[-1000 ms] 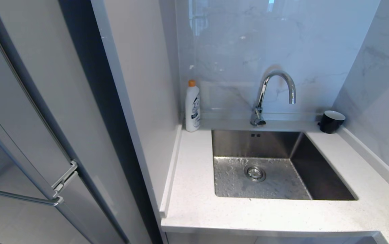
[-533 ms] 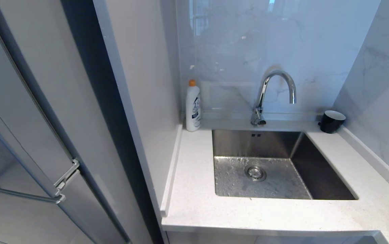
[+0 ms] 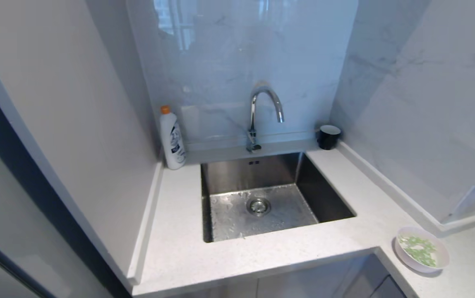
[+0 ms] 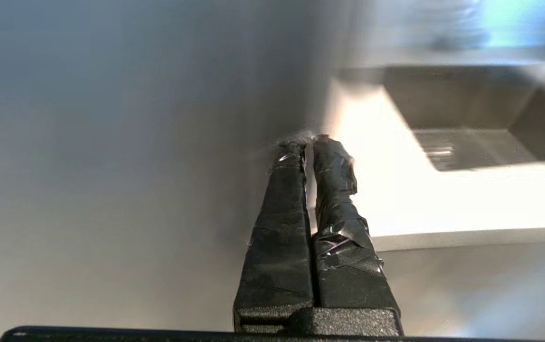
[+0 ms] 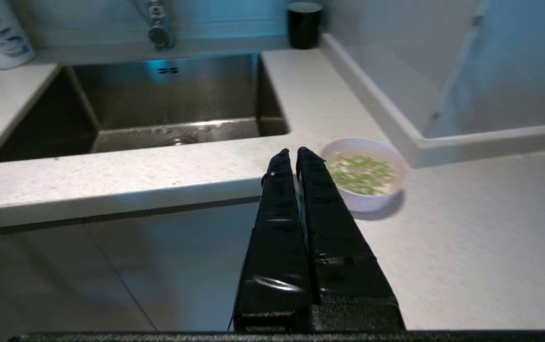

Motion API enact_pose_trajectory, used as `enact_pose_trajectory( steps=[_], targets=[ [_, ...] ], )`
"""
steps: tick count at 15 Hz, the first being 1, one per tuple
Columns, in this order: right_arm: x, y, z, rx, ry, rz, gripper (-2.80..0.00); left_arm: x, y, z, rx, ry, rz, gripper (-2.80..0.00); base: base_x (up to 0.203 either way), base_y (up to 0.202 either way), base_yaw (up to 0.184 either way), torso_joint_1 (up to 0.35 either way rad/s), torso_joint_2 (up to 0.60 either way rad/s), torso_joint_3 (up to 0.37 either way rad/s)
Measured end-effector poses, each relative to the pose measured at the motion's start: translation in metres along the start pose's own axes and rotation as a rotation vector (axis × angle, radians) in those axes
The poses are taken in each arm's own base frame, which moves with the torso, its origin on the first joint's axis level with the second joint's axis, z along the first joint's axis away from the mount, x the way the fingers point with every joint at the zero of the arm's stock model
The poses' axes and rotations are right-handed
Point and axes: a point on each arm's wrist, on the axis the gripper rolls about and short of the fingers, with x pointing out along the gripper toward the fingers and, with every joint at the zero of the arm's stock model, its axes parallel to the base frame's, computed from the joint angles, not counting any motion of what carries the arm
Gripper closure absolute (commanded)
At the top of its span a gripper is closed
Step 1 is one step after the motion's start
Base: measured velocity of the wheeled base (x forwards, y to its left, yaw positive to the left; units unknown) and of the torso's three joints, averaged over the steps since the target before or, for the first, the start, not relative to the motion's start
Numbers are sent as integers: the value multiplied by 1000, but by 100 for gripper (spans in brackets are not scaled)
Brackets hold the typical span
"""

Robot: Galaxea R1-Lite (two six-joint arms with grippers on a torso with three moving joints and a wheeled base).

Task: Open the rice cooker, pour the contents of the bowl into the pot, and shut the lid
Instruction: Pick up the bowl on the table

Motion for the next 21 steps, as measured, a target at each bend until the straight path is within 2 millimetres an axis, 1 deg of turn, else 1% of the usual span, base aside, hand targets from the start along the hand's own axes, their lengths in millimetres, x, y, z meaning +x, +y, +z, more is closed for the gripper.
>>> enact_pose_trajectory(
  steps=[10, 21],
  targets=[
    [0, 0, 0, 0, 4, 0, 0, 0, 0, 0, 0, 4, 4, 0, 2, 6, -176, 8, 4, -1],
    [0, 0, 0, 0, 4, 0, 0, 0, 0, 0, 0, 4, 4, 0, -2, 13, -159, 2, 3, 2]
  ],
)
